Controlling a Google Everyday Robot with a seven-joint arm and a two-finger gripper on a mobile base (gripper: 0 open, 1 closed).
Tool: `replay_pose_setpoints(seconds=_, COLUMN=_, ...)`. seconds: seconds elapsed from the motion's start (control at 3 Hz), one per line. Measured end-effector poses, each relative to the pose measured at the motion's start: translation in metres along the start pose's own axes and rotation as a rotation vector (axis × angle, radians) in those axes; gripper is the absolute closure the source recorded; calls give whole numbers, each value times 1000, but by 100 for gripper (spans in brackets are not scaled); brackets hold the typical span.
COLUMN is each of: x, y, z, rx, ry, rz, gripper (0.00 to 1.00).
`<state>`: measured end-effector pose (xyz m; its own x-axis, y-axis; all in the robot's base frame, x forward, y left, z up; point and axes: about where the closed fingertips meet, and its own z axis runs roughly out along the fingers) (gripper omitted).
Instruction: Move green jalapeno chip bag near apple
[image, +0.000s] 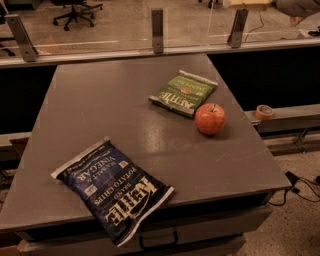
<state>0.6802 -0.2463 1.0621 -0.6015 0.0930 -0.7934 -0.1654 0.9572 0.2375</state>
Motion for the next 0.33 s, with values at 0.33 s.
replay_pose_setpoints(seconds=0.33, x=-2, y=2, z=-1, rx=-5, ry=-4, rz=2, gripper=0)
